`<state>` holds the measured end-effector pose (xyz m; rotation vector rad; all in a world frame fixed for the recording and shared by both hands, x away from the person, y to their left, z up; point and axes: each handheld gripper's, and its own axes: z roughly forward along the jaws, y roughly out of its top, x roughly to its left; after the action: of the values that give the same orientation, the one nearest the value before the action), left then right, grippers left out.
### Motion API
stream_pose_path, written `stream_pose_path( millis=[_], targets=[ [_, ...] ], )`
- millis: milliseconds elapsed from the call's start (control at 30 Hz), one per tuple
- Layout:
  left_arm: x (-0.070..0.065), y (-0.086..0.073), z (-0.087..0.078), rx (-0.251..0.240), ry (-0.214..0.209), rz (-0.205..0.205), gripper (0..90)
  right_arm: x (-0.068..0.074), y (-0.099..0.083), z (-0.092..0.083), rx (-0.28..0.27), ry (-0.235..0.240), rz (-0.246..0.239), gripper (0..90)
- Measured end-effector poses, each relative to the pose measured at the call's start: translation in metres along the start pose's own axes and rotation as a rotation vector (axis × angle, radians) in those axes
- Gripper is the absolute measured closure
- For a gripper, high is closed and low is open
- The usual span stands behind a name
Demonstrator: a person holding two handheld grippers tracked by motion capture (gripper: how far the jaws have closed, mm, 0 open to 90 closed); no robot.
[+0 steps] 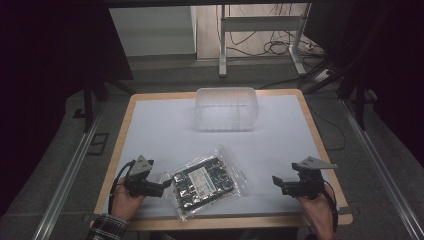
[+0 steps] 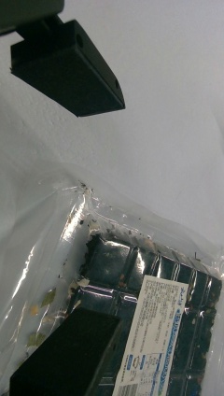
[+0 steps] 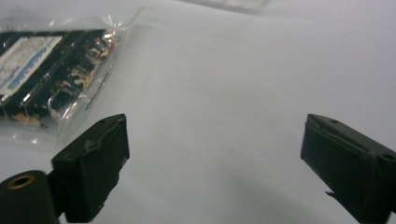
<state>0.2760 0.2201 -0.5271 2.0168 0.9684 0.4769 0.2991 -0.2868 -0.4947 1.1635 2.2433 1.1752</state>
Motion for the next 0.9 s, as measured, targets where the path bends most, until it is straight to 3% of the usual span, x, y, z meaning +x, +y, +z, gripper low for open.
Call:
stream_pose_path(
  millis=[200, 400, 900],
  targets=[
    [-0.0010, 0.0011, -0.0017, -0.035, -0.006, 0.003, 0.8, 0.0067, 0.0009, 0.0067, 0.039, -0.018, -0.057, 4.9],
    [-0.0042, 0.0024, -0.0010, -0.042, -0.004, 0.034, 0.5, 0.0043, 0.0002, 0.0053, 0.025, -0.004, -0.043, 4.3],
    [-0.0019, 0.0019, -0.0019, -0.061, -0.008, 0.021, 0.6, 0.0100, 0.0029, 0.0127, 0.021, 0.047, -0.034, 2.7]
  ],
)
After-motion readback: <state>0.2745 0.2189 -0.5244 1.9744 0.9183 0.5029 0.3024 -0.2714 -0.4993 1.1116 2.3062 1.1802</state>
